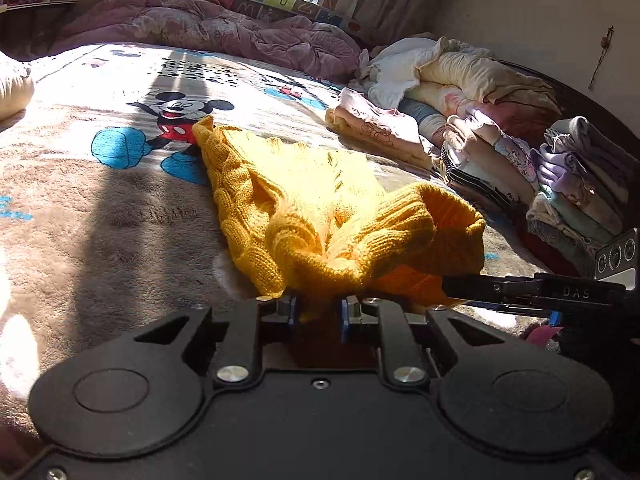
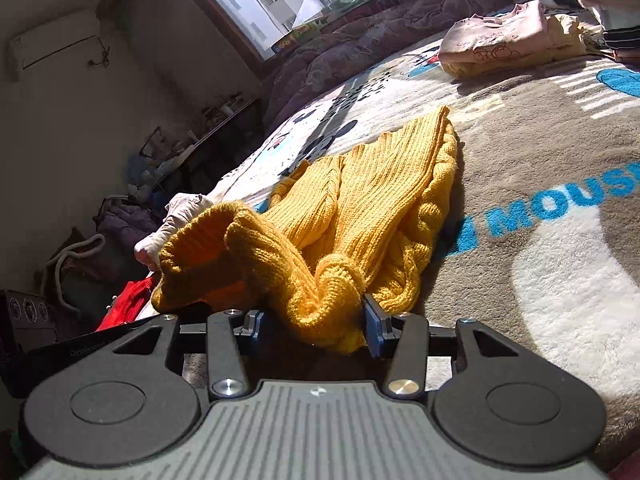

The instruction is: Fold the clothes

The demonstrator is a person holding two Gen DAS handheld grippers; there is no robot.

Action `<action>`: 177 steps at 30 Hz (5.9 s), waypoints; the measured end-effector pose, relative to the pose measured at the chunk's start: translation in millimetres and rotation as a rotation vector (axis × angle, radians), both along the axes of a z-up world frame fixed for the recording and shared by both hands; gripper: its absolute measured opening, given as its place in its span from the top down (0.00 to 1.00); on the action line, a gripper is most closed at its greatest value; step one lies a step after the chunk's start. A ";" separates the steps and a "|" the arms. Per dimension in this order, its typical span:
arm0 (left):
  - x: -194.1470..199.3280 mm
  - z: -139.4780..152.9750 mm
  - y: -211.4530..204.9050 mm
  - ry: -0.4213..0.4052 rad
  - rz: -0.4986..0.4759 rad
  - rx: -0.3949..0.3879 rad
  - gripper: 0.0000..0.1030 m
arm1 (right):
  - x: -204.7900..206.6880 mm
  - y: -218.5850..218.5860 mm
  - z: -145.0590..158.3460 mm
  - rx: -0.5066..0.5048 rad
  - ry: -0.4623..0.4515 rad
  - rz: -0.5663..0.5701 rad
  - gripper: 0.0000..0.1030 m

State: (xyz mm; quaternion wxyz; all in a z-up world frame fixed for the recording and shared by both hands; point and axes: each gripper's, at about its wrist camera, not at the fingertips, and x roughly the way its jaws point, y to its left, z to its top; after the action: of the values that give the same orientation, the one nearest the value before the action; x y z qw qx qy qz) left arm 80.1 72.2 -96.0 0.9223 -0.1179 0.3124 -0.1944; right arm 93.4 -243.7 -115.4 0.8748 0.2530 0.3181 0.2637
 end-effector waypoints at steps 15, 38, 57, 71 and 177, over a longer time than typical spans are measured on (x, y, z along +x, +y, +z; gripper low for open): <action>-1.8 -15.0 62.6 0.086 0.171 -0.341 0.43 | 1.1 -71.6 -31.4 0.339 0.113 -0.227 0.30; 269.0 -44.9 58.4 0.253 0.025 -0.336 0.45 | 251.3 -45.3 -61.7 0.233 0.142 -0.064 0.30; 331.7 -26.4 45.6 0.093 0.088 -0.123 0.45 | 328.9 -27.3 -26.4 0.052 -0.009 -0.095 0.44; 271.0 21.7 52.7 0.065 0.105 -0.155 0.42 | 256.0 -41.3 -30.3 0.043 -0.010 -0.158 0.31; 137.1 -17.6 55.3 0.111 0.218 -0.041 0.28 | 164.0 -16.6 6.8 -0.033 0.028 -0.224 0.01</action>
State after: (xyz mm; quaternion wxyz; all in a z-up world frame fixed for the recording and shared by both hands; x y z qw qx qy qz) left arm 217.2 127.5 -113.6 0.9168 -0.1805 0.3441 -0.0925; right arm 257.4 -260.3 -108.6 0.8983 0.2760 0.3044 0.1555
